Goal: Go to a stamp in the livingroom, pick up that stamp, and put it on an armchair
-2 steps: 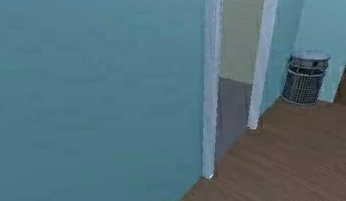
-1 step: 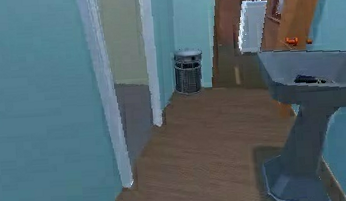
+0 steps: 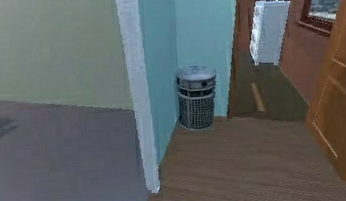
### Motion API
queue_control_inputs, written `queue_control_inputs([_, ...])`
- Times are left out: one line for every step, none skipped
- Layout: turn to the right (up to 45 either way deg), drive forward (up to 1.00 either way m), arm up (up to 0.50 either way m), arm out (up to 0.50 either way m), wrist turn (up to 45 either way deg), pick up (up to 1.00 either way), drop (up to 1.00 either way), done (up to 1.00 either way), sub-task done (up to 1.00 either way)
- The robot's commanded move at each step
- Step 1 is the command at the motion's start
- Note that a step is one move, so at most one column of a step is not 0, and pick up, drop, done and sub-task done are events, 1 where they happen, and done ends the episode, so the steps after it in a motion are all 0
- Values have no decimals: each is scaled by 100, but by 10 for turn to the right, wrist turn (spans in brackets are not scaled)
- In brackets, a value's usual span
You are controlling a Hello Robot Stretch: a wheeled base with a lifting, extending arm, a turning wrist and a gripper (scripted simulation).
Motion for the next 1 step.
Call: queue_control_inputs([60,0,0,0,0,0,0,0,0])
